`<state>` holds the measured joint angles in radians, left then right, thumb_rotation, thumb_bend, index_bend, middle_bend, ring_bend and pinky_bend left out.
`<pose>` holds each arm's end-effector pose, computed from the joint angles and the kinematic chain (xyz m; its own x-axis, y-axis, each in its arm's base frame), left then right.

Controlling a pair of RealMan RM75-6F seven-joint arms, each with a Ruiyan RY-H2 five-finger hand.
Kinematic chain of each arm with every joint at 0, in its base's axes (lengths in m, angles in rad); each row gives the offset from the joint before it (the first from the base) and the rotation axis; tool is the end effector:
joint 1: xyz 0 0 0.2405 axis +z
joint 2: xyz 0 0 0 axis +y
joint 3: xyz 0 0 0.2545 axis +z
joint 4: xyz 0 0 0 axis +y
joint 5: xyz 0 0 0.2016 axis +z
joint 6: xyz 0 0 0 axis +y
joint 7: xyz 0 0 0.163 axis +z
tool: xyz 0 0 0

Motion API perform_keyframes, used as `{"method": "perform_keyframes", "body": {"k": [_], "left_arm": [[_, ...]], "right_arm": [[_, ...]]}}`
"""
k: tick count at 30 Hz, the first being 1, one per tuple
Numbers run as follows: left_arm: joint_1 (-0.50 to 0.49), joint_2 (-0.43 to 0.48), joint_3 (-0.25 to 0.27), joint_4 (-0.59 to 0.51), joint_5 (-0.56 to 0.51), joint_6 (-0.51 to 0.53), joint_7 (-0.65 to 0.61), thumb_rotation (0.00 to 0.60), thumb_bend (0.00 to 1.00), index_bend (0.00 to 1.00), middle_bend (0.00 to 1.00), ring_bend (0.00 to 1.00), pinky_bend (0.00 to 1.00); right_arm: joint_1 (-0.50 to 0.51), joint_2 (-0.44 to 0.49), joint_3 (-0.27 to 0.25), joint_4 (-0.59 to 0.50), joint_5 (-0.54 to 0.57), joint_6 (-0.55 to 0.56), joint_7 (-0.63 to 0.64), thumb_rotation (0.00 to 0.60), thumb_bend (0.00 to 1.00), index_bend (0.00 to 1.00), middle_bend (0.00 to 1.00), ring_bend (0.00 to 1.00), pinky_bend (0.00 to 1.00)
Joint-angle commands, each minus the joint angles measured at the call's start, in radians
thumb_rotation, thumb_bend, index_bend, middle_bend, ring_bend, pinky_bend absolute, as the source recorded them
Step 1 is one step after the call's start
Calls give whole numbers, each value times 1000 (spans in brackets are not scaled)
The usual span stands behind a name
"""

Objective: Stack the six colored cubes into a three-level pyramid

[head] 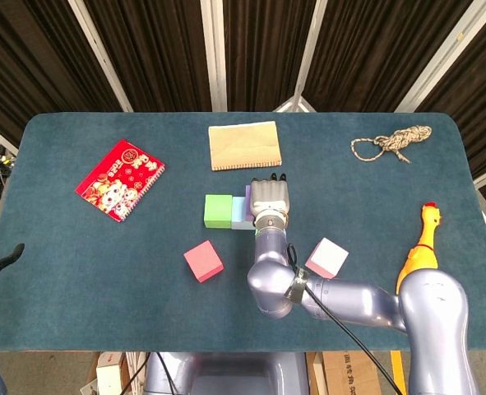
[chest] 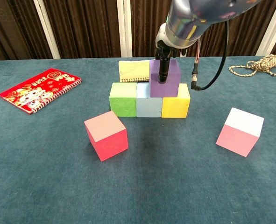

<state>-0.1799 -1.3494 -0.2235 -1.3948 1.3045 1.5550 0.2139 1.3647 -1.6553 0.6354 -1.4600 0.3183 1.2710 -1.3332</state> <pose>-0.3173 0.2571 0.1634 0.5281 -0.2347 0.8161 0.8486 0.1816 -0.4969 0.0125 -0.4209 -0.0105 0.4736 -0.5127 0.7161 -0.8251 0.0262 0.5644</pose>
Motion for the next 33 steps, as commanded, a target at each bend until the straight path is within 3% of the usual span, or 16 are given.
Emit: {"method": "perform_keyframes", "body": {"k": [1, 14, 23, 27, 33], "left_arm": [[0, 0, 0, -1, 0, 0, -1, 600, 203, 150, 10, 0, 34], [1, 3, 0, -3, 0, 0, -5, 600, 203, 150, 8, 0, 34], [1, 7, 0, -1, 1, -6, -18, 600, 203, 148, 4, 0, 34], [2, 20, 5, -6, 8, -14, -39, 600, 202, 146, 4, 0, 34], [9, 39, 13, -25, 27, -5, -63, 600, 198, 145, 4, 0, 34]], "right_arm": [[0, 2, 2, -5, -3, 2, 4, 600, 354, 150, 210, 22, 0], [4, 30, 21, -46, 26, 27, -12, 600, 355, 137, 173, 2, 0], [-12, 99, 61, -176, 60, 77, -12, 600, 355, 130, 165, 0, 0], [-59, 159, 60, -294, -13, 105, 56, 600, 355, 119, 162, 0, 0], [-212, 288, -9, -501, -288, 131, 232, 600, 354, 78, 137, 0, 0]]}}
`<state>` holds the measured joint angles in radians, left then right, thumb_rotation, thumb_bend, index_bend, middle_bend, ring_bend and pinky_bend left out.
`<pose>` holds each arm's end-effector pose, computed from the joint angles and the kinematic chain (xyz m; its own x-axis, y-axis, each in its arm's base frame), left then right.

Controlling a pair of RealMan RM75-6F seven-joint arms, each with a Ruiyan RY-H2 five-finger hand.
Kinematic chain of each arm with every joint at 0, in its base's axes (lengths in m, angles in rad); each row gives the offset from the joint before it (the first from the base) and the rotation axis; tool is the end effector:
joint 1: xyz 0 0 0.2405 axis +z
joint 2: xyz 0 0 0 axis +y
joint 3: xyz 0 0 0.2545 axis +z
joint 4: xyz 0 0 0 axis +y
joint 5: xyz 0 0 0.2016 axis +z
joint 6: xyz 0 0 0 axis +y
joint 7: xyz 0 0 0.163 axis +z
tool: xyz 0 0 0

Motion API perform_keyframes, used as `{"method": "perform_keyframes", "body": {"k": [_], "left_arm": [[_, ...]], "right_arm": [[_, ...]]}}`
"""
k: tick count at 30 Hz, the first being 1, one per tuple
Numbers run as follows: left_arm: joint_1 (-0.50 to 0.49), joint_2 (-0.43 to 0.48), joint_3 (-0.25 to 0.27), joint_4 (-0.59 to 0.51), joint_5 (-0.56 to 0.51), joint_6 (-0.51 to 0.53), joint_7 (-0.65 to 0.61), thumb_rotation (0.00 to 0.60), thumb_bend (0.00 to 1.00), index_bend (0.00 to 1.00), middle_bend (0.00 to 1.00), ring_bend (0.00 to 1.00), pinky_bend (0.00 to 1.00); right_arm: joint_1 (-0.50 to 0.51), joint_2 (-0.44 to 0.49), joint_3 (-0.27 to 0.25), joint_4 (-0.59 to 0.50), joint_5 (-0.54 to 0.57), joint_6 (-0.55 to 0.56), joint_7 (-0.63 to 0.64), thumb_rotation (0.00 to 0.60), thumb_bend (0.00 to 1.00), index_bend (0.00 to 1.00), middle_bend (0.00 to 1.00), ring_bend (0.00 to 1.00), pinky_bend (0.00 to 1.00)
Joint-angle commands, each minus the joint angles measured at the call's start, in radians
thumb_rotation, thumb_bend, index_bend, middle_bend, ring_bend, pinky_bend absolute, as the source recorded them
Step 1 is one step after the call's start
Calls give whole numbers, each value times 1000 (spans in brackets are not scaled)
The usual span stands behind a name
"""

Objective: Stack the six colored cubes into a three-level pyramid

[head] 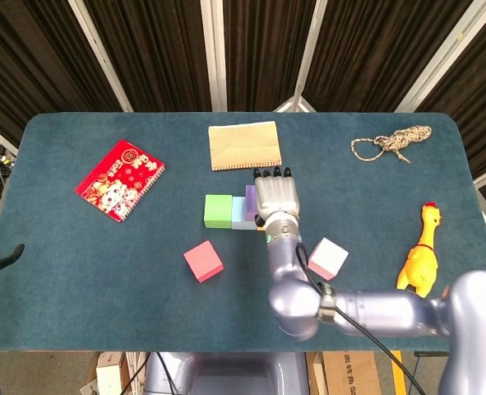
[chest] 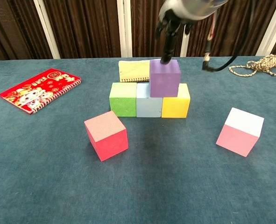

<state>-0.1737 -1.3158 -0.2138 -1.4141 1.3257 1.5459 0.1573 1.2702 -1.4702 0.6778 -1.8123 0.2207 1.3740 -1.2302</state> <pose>-0.3159 0.2547 0.1688 0.4943 -0.2305 0.8381 0.8691 0.1471 -0.4722 0.0222 -0.3955 0.0492 0.4442 -0.4120 0.7956 -0.8771 -0.0190 0.4799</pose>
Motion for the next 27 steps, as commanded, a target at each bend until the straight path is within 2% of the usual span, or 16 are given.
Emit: {"method": "perform_keyframes", "body": {"k": [1, 7, 11, 14, 19, 25, 27], "left_arm": [[4, 8, 4, -8, 8, 6, -7, 600, 198, 144, 4, 0, 34], [3, 7, 11, -13, 16, 4, 0, 600, 196, 144, 4, 0, 34], [-3, 5, 24, -21, 29, -9, 16, 600, 193, 143, 4, 0, 34], [-6, 13, 28, -38, 32, -19, 17, 600, 186, 142, 4, 0, 34], [-29, 71, 26, -98, 37, -72, 9, 600, 173, 141, 8, 0, 34], [-73, 164, 11, -191, 24, -161, 13, 600, 165, 140, 26, 0, 34], [-101, 211, 2, -239, 7, -222, 21, 600, 164, 140, 25, 0, 34]], "right_arm": [[-149, 130, -66, -180, -239, 28, 159, 600, 354, 76, 135, 0, 0], [-347, 287, -116, -330, -453, 0, 367, 600, 354, 76, 134, 0, 0], [-514, 412, -192, -433, -640, -25, 512, 600, 355, 76, 134, 0, 0], [-607, 475, -241, -459, -764, -63, 614, 600, 355, 76, 134, 0, 0], [-753, 548, -313, -439, -1003, -109, 820, 600, 355, 76, 134, 0, 0], [-914, 557, -424, -371, -1275, -39, 1004, 600, 354, 76, 134, 0, 0], [-992, 558, -487, -343, -1396, -3, 1107, 600, 354, 76, 134, 0, 0]]}}
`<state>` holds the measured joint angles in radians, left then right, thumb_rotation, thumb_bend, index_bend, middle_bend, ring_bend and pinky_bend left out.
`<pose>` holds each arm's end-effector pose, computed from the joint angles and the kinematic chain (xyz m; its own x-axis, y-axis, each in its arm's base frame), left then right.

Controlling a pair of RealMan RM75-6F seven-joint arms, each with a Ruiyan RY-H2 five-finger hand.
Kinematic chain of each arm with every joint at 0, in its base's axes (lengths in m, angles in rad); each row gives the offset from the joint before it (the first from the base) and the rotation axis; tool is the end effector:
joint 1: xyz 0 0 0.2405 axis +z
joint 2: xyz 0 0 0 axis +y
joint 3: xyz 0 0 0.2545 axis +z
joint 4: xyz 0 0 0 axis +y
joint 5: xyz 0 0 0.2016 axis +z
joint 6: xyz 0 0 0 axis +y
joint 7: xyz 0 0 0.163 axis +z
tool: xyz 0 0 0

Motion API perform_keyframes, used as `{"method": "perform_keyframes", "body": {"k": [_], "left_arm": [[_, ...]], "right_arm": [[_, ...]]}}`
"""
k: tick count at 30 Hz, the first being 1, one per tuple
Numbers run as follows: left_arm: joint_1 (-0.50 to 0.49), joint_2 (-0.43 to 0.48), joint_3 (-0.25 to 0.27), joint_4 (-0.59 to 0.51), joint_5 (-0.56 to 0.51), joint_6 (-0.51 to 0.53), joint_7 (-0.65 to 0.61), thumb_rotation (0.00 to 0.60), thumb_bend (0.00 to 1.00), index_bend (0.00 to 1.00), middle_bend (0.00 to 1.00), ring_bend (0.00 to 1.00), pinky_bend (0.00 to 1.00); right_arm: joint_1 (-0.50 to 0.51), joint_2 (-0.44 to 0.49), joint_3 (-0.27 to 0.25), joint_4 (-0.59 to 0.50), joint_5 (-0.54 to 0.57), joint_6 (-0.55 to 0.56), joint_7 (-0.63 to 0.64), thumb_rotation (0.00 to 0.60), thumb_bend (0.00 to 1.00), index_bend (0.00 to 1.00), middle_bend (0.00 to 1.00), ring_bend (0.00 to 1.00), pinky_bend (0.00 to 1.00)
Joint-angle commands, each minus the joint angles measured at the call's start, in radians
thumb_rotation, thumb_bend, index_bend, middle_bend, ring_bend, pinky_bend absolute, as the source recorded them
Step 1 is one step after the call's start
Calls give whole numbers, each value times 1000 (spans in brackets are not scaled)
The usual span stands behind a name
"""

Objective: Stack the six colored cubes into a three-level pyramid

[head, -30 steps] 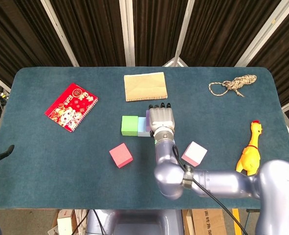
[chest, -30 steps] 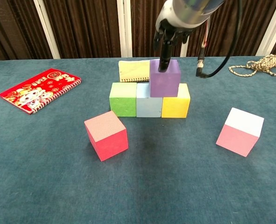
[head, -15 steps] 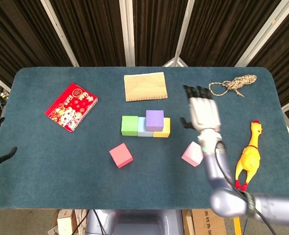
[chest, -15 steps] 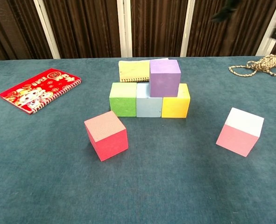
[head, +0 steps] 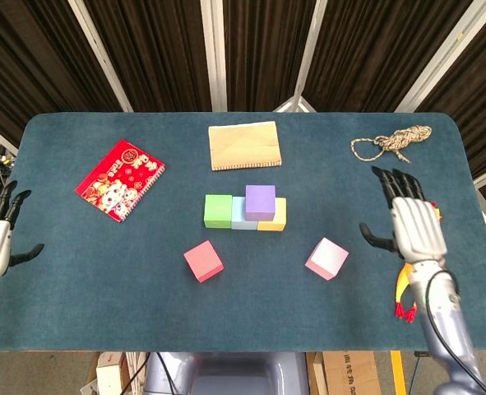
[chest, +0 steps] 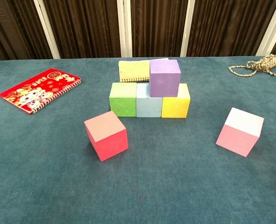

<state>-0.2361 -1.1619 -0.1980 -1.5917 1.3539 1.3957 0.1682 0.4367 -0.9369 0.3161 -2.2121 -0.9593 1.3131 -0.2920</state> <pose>-0.2825 0.2727 0.1743 0.4811 -0.1072 0.8701 0.8753 0.0039 -0.4835 -0.1534 -0.2924 0.1897 0.1617 -0.0333 0.9863 -0.9863 -0.0397 0.1604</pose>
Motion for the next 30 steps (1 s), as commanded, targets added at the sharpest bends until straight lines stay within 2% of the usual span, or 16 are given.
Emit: {"method": "perform_keyframes", "body": {"k": [1, 4, 8, 12, 16, 23, 26, 28, 30], "left_arm": [[-51, 80, -16, -86, -29, -99, 13, 600, 163, 140, 25, 0, 34], [-78, 135, -21, -153, -48, -158, 24, 600, 155, 139, 27, 0, 34], [-100, 195, -22, -236, -66, -203, 58, 600, 129, 139, 44, 0, 33], [-115, 227, -3, -310, -86, -244, 99, 600, 90, 136, 46, 0, 30], [-122, 239, 27, -380, -119, -283, 128, 600, 59, 125, 42, 0, 29], [-123, 187, 86, -449, -136, -299, 175, 600, 38, 121, 41, 0, 29], [-130, 148, 100, -460, -147, -301, 198, 600, 37, 120, 41, 0, 29], [-147, 79, 97, -464, -180, -286, 248, 600, 34, 120, 43, 0, 29], [-155, 46, 94, -470, -207, -267, 292, 600, 31, 119, 48, 0, 29]], "right_arm": [[-189, 24, -152, 74, -274, 72, 217, 600, 355, 76, 134, 0, 0], [-255, 18, -213, 127, -403, 120, 308, 600, 354, 76, 134, 0, 0], [-314, -12, -255, 193, -492, 190, 353, 600, 354, 76, 134, 0, 0], [-340, -63, -270, 265, -518, 224, 319, 600, 354, 76, 121, 0, 0], [-360, -131, -267, 341, -537, 274, 229, 600, 353, 76, 112, 0, 0], [-386, -227, -271, 449, -551, 317, 69, 600, 345, 76, 97, 0, 0], [-382, -238, -271, 466, -564, 311, 54, 600, 345, 76, 95, 0, 0], [-384, -245, -275, 470, -562, 301, 52, 600, 344, 76, 94, 0, 0], [-385, -243, -275, 468, -560, 296, 59, 600, 343, 76, 94, 0, 0]]}}
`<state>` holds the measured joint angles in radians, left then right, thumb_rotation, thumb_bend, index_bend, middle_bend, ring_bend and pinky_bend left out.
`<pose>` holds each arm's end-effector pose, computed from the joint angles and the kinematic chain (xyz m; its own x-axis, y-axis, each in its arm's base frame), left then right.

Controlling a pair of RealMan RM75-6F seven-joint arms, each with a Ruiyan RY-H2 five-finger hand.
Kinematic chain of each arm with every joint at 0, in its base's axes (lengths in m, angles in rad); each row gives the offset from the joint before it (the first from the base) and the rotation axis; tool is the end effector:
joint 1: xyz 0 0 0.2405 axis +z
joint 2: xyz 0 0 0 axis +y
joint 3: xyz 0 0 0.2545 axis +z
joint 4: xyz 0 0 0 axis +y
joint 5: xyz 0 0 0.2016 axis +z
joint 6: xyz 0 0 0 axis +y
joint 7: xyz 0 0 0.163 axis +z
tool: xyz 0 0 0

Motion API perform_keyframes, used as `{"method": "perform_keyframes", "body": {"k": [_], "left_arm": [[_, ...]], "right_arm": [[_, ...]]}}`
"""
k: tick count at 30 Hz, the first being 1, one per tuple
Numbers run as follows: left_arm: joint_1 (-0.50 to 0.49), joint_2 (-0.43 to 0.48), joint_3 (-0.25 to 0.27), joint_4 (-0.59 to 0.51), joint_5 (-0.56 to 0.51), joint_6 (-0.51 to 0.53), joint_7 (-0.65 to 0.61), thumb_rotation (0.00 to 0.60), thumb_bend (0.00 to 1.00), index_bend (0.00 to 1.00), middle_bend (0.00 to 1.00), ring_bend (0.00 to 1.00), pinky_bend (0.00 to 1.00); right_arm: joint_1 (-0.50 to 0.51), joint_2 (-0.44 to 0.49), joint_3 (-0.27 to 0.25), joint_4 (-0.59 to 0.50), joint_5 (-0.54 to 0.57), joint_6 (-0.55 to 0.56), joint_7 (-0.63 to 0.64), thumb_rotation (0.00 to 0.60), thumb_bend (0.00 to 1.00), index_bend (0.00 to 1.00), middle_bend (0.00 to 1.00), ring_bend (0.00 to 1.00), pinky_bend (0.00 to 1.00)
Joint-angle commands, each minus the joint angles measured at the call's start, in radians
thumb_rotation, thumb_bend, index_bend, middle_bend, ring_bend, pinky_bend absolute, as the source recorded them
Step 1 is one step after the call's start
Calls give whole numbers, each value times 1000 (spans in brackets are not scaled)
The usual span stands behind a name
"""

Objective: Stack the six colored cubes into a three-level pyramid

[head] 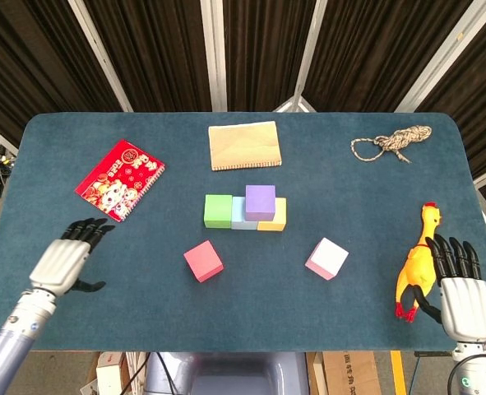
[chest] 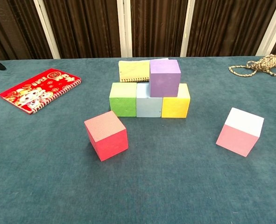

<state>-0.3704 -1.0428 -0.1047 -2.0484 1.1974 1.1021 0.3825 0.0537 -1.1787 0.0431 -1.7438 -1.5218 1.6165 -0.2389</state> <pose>-0.2010 0.2526 0.1100 0.4021 0.3130 0.8604 0.9148 -0.1762 -0.3634 -0.2728 -0.1857 0.1566 0.4382 0.0993 0.8934 -0.8983 0.0130 0.4392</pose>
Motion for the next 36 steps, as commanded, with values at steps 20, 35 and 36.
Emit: {"method": "perform_keyframes", "body": {"k": [20, 35, 36], "left_arm": [[-228, -306, -81, -18, -437, 88, 383, 600, 24, 117, 82, 0, 29], [-475, -292, -186, -108, -906, 121, 574, 600, 0, 104, 65, 0, 29], [-490, -289, -194, -114, -934, 126, 583, 600, 0, 104, 62, 0, 29]], "right_arm": [[-5, 0, 12, -18, 51, -56, -1, 600, 340, 76, 88, 0, 0], [-8, -21, 25, -21, 75, -64, -38, 600, 341, 76, 88, 0, 0], [-8, -22, 25, -22, 75, -66, -40, 600, 340, 76, 88, 0, 0]]}}
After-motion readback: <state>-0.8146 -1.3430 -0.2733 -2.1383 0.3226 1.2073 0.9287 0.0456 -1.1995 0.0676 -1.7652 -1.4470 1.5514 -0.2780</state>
